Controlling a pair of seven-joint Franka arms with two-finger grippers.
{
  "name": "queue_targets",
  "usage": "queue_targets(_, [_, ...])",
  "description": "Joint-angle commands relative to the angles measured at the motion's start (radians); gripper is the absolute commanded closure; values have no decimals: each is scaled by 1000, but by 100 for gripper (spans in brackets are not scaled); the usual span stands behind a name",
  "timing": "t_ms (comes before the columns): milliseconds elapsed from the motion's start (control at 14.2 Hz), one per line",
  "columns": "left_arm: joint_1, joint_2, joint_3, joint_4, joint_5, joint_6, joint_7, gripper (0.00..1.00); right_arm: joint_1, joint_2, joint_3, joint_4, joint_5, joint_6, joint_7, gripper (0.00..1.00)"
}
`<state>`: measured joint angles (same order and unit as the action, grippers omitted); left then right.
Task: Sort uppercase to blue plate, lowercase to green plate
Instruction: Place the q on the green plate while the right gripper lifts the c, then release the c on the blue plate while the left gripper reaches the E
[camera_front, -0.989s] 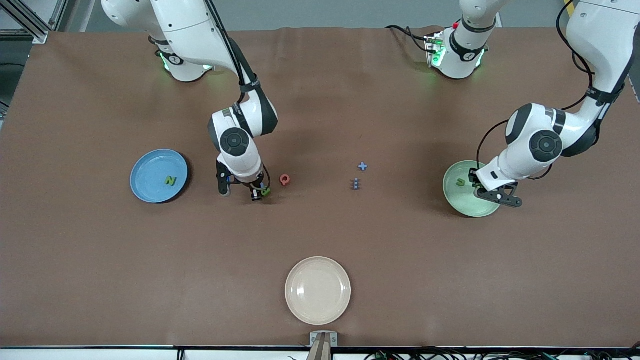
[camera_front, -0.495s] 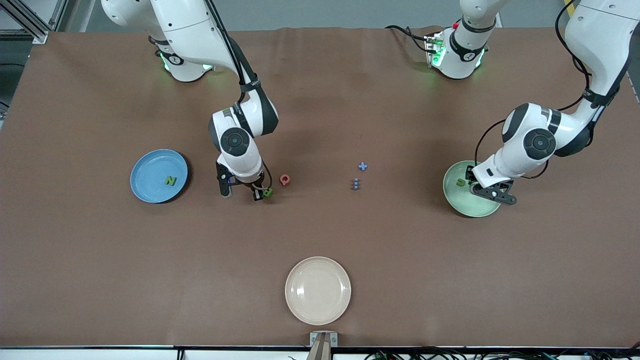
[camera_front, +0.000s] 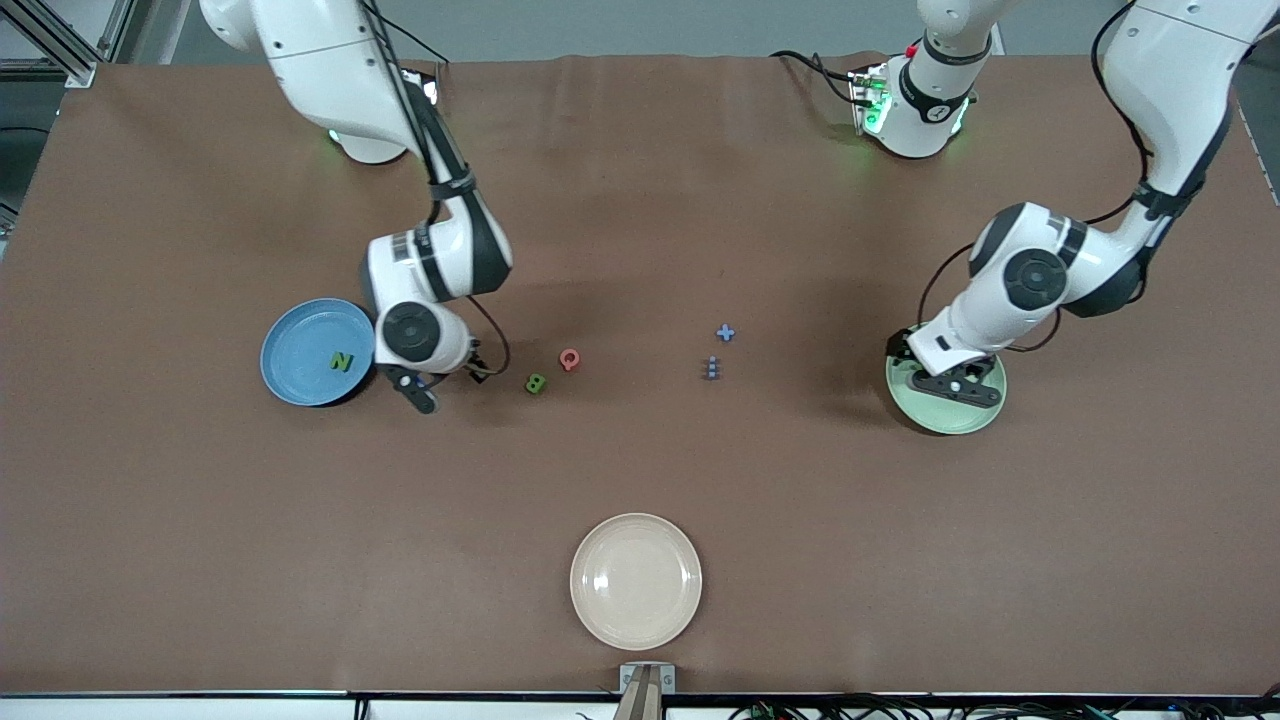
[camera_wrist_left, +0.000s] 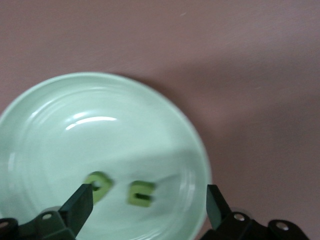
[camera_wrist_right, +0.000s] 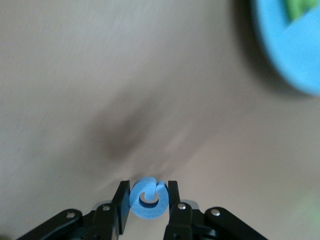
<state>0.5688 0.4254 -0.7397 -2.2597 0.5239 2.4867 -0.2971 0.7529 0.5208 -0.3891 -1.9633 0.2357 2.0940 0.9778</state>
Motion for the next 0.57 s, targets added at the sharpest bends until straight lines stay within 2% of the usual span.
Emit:
queue_targets(0, [-107,35,-3,51,18,3,-195,0,-7,-77,-79,-25,-56,-101,-180,100])
queue_targets(212, [-236,78,0,115,18,-3,-374,0,-10,-105,-184,-26,-159,-160,-382,100])
queue_targets(353, [-329,125,6,173,16,-6,-483,0,-14,-102,-296,-32,-162,-160,-598,100])
queue_targets(424, [-364,144,14,193,16,-8,-516,0,-29,-100,-333,-37,-162,-155,-687,100])
queue_targets(495, [-412,159,34,216,16,-9,-542,0,-65,-97,-339,-43,-162,-147,-747,100])
